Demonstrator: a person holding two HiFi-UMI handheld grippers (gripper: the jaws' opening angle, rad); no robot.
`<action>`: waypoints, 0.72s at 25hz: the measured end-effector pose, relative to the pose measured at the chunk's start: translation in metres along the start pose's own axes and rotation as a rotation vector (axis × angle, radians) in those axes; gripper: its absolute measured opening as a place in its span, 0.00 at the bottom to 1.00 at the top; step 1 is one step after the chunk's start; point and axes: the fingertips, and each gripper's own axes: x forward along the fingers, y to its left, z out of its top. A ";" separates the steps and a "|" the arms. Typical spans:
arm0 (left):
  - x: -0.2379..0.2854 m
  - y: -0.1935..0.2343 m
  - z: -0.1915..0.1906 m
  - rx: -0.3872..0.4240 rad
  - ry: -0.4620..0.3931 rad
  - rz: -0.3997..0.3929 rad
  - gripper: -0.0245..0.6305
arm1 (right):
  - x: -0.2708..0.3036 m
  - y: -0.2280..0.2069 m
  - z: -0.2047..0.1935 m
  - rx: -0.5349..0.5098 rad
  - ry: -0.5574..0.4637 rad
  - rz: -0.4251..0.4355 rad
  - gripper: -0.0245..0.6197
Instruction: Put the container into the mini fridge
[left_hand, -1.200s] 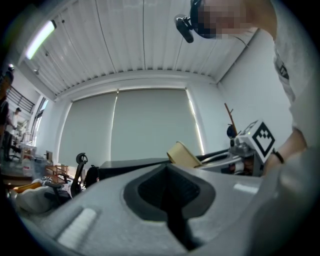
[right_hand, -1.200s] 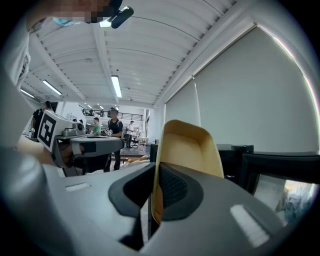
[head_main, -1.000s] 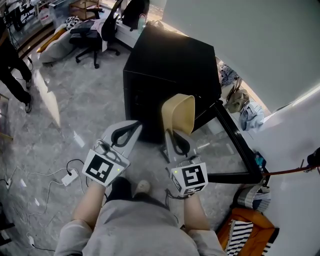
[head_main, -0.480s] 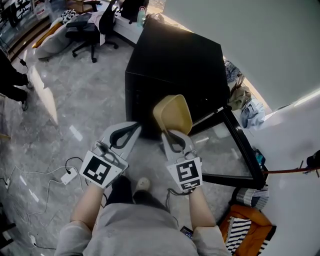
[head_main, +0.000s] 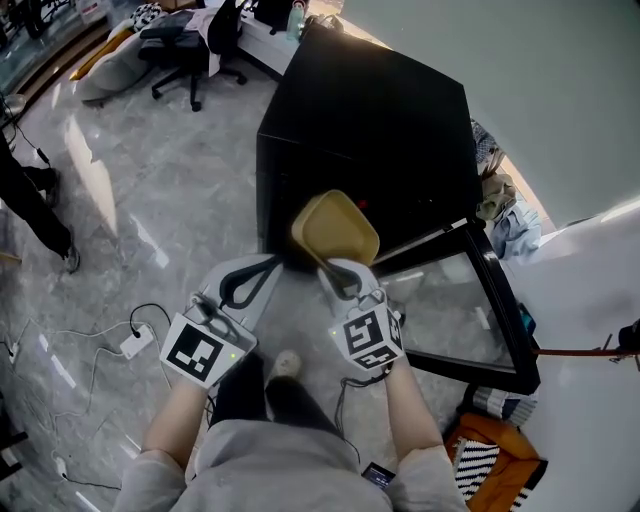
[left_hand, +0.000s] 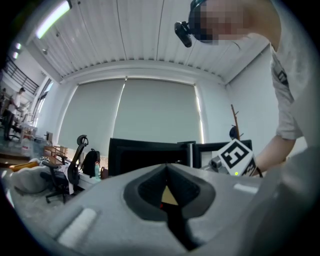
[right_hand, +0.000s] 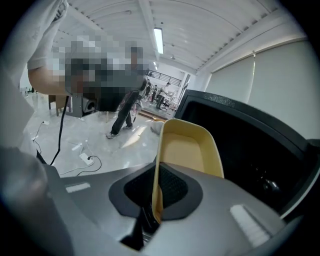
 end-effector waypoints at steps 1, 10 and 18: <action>0.000 -0.001 -0.004 -0.005 0.004 0.004 0.04 | 0.004 0.001 -0.006 -0.007 0.010 0.012 0.06; 0.000 -0.010 -0.040 -0.035 0.026 0.042 0.04 | 0.029 0.015 -0.052 -0.069 0.085 0.086 0.06; 0.006 -0.011 -0.059 -0.028 0.023 0.081 0.04 | 0.059 0.018 -0.087 -0.137 0.129 0.133 0.06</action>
